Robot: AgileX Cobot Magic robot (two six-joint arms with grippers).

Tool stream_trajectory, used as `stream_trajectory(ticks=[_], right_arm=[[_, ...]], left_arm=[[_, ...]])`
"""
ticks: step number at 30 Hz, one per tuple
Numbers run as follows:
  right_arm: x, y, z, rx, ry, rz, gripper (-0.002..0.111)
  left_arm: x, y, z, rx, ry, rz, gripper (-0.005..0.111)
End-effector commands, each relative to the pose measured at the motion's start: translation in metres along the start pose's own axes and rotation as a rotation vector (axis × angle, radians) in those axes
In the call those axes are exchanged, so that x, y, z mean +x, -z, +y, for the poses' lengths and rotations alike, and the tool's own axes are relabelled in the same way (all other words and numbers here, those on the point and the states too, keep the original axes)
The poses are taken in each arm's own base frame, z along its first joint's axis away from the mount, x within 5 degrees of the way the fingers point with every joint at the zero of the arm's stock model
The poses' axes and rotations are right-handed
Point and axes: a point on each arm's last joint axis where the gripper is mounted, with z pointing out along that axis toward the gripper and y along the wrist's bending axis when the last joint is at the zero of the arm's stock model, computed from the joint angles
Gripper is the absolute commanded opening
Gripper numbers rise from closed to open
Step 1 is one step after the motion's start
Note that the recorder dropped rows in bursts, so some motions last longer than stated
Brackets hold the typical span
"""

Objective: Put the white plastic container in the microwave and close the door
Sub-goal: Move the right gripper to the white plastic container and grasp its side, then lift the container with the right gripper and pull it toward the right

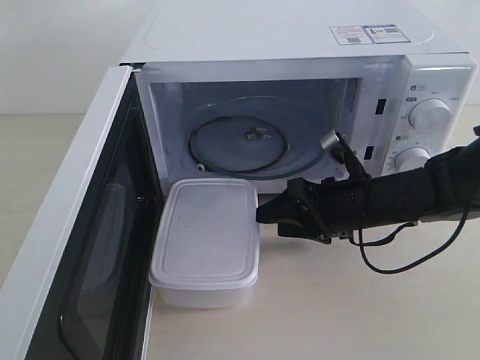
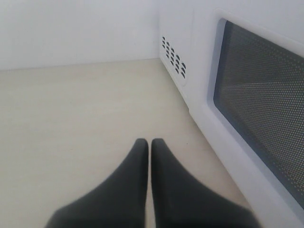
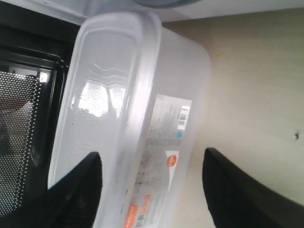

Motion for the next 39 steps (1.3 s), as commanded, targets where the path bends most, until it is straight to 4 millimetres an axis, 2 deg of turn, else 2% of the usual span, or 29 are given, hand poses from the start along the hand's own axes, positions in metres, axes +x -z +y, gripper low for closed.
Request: stream_trajectory(ticks=[1, 9, 24, 31, 39], right_arm=[[0.0, -0.003, 0.004, -0.012, 0.018, -0.003, 0.059], [0.009, -0.025, 0.019, 0.018, 0.068, 0.052, 0.059], [0.007, -0.027, 0.022, 0.009, 0.049, 0.051, 0.059], [0.007, -0.027, 0.021, 0.018, 0.042, 0.05, 0.034], [0.007, -0.027, 0.021, 0.018, 0.042, 0.05, 0.03]], left_arm=[[0.001, 0.0, 0.0, -0.002, -0.004, 0.002, 0.004], [0.001, 0.0, 0.0, -0.002, -0.004, 0.002, 0.004], [0.001, 0.0, 0.0, -0.002, -0.004, 0.002, 0.004], [0.001, 0.0, 0.0, -0.002, -0.004, 0.002, 0.004], [0.001, 0.0, 0.0, -0.002, -0.004, 0.002, 0.004]])
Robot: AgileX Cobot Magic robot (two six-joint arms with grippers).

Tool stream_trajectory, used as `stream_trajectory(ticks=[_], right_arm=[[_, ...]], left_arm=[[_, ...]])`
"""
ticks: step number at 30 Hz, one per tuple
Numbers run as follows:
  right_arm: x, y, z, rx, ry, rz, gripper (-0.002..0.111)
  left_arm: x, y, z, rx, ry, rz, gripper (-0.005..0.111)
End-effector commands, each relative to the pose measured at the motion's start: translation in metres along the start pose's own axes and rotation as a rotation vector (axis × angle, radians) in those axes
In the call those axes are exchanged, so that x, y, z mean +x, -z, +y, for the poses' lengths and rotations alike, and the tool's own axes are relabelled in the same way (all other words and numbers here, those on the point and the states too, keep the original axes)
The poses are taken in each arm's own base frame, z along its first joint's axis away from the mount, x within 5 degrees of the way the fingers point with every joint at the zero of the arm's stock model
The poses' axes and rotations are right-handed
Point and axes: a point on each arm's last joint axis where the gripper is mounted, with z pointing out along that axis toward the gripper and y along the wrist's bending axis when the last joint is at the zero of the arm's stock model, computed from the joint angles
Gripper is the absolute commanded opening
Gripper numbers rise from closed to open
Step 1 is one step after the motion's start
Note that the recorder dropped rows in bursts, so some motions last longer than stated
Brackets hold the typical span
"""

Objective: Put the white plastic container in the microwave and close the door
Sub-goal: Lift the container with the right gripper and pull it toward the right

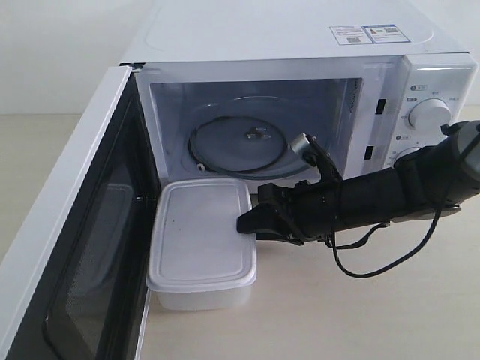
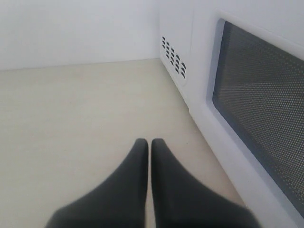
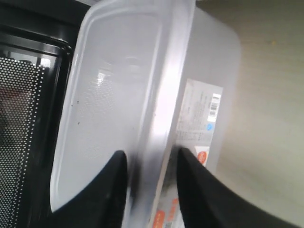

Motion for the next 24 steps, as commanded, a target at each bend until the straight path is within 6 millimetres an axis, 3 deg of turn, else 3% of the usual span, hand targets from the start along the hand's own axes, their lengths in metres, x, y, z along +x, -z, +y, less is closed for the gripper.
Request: stream_trajectory(ticks=[1, 3, 4, 17, 24], right_arm=[[0.0, 0.0, 0.001, 0.005, 0.02, 0.005, 0.025], [0.0, 0.0, 0.001, 0.005, 0.02, 0.005, 0.013], [0.0, 0.0, 0.001, 0.005, 0.022, 0.005, 0.0], [-0.002, 0.003, 0.002, -0.019, -0.018, 0.0, 0.0], [0.009, 0.01, 0.004, -0.008, 0.01, 0.009, 0.0]], left_arm=[[0.001, 0.0, 0.0, -0.002, -0.004, 0.002, 0.004], [0.001, 0.0, 0.0, -0.002, -0.004, 0.002, 0.004], [0.001, 0.0, 0.0, -0.002, -0.004, 0.002, 0.004], [0.001, 0.0, 0.0, -0.002, -0.004, 0.002, 0.004], [0.001, 0.0, 0.0, -0.002, -0.004, 0.002, 0.004]])
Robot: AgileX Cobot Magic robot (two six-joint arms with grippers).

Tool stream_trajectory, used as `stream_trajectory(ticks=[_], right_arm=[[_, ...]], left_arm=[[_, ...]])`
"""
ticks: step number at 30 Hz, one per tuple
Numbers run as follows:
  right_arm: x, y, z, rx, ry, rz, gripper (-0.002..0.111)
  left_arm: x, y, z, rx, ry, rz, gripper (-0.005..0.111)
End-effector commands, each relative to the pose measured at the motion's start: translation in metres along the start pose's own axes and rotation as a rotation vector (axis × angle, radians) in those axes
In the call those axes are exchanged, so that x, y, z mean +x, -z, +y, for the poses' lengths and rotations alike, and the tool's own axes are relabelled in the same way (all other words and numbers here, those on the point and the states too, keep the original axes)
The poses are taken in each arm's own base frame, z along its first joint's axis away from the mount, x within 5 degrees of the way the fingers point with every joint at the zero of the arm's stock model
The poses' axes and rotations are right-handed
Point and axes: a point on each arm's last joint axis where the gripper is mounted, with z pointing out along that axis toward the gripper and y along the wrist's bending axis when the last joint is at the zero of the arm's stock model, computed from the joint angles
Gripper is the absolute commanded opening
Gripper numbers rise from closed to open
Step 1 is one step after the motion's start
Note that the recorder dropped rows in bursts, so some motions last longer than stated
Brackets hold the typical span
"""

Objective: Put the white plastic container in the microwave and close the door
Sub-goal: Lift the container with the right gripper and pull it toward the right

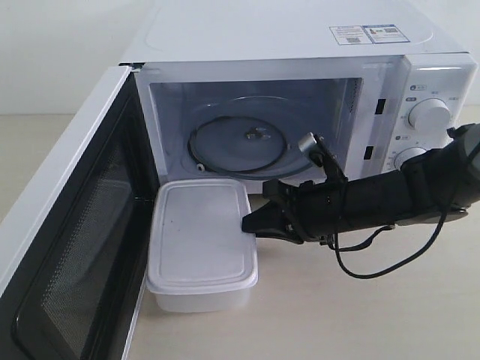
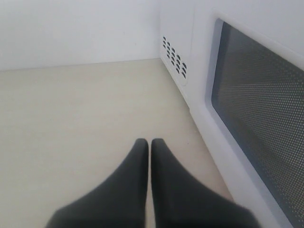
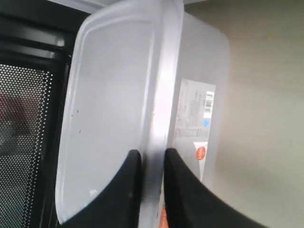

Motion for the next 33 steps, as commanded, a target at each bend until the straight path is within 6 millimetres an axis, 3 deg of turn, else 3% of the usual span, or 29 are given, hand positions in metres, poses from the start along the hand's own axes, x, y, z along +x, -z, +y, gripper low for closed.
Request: stream_trajectory(ticks=[1, 24, 28, 33], right_arm=[[0.005, 0.007, 0.005, 0.013, 0.061, 0.017, 0.0], [-0.011, 0.045, 0.044, 0.015, 0.062, -0.088, 0.0], [-0.007, 0.056, 0.039, 0.012, -0.008, -0.121, 0.0], [0.013, 0.072, 0.034, 0.032, 0.019, -0.124, 0.0]], left_arm=[[0.001, 0.0, 0.0, -0.002, -0.004, 0.002, 0.004], [0.001, 0.0, 0.0, -0.002, -0.004, 0.002, 0.004], [0.001, 0.0, 0.0, -0.002, -0.004, 0.002, 0.004], [0.001, 0.0, 0.0, -0.002, -0.004, 0.002, 0.004]])
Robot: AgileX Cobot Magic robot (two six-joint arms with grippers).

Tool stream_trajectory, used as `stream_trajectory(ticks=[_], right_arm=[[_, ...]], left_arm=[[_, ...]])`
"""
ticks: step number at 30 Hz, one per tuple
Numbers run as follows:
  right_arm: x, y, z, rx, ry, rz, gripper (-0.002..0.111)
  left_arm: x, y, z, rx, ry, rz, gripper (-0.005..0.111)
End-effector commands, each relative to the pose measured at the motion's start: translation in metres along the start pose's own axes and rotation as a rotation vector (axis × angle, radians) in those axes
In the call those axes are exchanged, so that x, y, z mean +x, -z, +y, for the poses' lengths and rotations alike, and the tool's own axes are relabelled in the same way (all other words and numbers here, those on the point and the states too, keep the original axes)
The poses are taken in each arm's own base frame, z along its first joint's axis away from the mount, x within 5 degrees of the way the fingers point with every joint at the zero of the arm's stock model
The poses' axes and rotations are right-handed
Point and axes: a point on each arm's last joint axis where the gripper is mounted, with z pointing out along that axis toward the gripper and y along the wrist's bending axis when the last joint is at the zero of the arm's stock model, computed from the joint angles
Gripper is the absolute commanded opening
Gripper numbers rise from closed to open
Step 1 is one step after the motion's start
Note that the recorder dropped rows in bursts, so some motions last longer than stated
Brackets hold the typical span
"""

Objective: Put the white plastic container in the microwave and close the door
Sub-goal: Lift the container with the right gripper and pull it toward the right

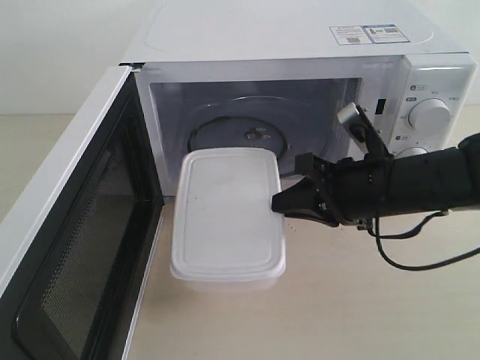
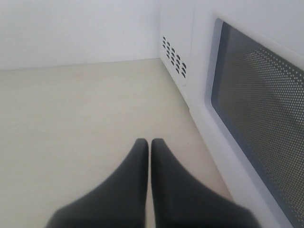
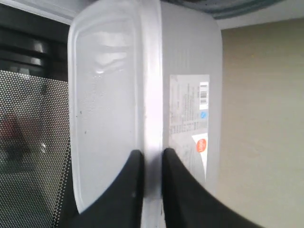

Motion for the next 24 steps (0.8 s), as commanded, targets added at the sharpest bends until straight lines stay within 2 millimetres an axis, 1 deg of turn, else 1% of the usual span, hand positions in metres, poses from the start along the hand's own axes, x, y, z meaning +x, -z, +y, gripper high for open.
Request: stream_trajectory(ticks=[1, 5, 11, 14, 18, 24], right_arm=[[0.012, 0.018, 0.002, -0.001, 0.041, -0.022, 0.0], [0.022, 0.031, 0.008, 0.051, 0.078, -0.048, 0.0], [0.037, 0.056, 0.026, 0.085, 0.125, -0.11, 0.0], [0.045, 0.067, 0.035, 0.073, 0.133, -0.138, 0.0], [0.053, 0.078, 0.044, 0.059, 0.138, -0.166, 0.0], [0.068, 0.091, 0.052, 0.042, 0.147, -0.194, 0.0]], left_arm=[[0.001, 0.0, 0.0, -0.002, -0.003, 0.002, 0.004], [0.001, 0.0, 0.0, -0.002, -0.003, 0.002, 0.004], [0.001, 0.0, 0.0, -0.002, -0.003, 0.002, 0.004], [0.001, 0.0, 0.0, -0.002, -0.003, 0.002, 0.004], [0.001, 0.0, 0.0, -0.002, -0.003, 0.002, 0.004], [0.001, 0.0, 0.0, -0.002, -0.003, 0.002, 0.004]])
